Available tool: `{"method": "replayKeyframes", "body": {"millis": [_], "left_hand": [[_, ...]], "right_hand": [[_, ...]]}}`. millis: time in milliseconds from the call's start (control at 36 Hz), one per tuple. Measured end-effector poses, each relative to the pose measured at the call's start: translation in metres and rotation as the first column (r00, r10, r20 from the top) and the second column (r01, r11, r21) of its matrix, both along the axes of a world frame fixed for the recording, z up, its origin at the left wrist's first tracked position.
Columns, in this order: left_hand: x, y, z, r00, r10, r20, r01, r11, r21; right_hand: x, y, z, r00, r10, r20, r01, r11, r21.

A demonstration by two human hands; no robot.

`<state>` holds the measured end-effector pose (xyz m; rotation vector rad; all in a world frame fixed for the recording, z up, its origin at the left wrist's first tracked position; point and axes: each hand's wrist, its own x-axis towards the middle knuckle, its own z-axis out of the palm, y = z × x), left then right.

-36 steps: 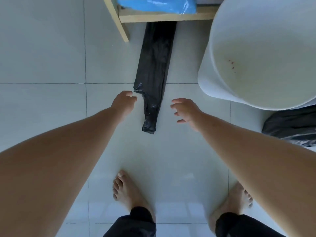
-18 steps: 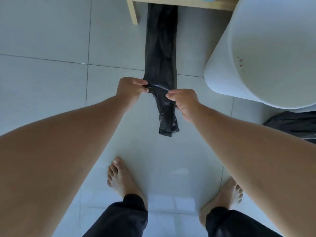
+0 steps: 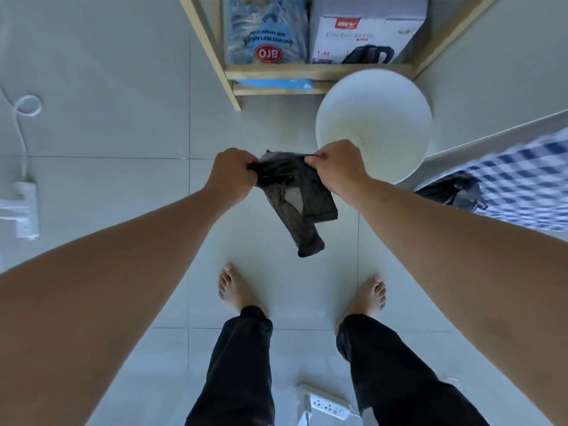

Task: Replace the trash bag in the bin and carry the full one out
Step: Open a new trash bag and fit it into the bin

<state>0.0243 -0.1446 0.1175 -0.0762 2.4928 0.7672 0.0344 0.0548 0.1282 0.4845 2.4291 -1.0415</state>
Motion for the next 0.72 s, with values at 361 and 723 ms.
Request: {"method": "replayKeyframes", "body": {"millis": [361, 723], "left_hand": [[-0.010, 0.044, 0.049, 0.931, 0.363, 0.043, -0.364, 0.931, 0.008], [0.004, 0.059, 0.049, 0.895, -0.428, 0.124, 0.438, 0.793, -0.423]], "right_hand": [[0.009, 0.070, 0.051, 0.991, -0.129, -0.039, 0.131, 0.988, 0.077], [0.053, 0.159, 0.031, 0.992, -0.099, -0.072, 0.114, 0.958, 0.263]]}}
